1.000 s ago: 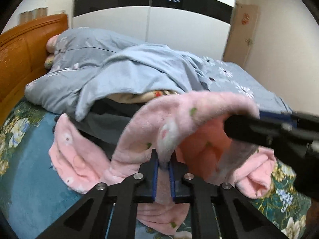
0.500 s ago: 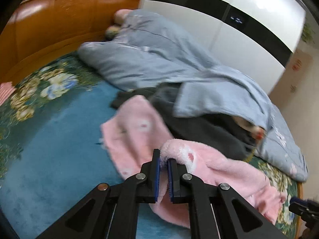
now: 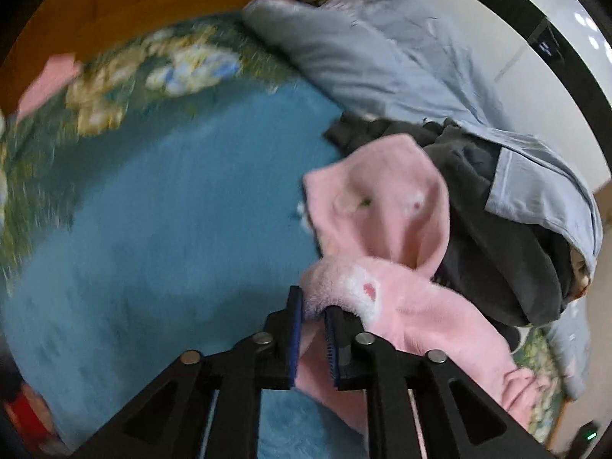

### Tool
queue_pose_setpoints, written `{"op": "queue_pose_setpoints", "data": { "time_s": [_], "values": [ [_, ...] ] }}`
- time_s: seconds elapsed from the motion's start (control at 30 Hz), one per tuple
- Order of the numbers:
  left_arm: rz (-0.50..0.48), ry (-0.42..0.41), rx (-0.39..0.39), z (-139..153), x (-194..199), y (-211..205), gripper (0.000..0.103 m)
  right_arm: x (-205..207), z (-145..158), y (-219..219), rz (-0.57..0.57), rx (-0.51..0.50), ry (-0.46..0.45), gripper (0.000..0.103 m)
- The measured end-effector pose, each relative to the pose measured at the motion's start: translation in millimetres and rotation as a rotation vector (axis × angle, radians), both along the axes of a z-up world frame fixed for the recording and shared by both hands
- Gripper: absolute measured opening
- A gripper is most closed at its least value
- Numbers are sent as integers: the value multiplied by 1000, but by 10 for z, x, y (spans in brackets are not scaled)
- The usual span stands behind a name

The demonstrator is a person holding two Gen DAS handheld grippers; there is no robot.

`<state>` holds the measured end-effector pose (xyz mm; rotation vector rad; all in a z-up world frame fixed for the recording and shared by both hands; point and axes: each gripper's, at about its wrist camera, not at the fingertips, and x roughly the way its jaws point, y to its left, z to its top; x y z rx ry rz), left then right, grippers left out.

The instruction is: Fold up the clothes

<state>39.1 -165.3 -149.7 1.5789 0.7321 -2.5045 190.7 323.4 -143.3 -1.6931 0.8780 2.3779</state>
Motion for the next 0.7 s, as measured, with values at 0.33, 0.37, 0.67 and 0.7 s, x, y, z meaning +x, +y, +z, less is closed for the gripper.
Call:
{"op": "queue_pose_setpoints", "data": {
  "time_s": [0.33, 0.37, 0.67, 0.7],
  "values": [
    [162, -117, 414, -475, 796, 199, 64, -343, -112, -613, 142, 74, -2, 60],
    [161, -144, 455, -554, 844, 286, 64, -383, -129, -646, 138, 96, -5, 60],
    [127, -299, 571, -988, 992, 838, 74, -490, -154, -518, 24, 189, -53, 48],
    [141, -311, 607, -1051, 1022, 854, 75, -477, -144, -470, 6, 185, -56, 35]
  ]
}}
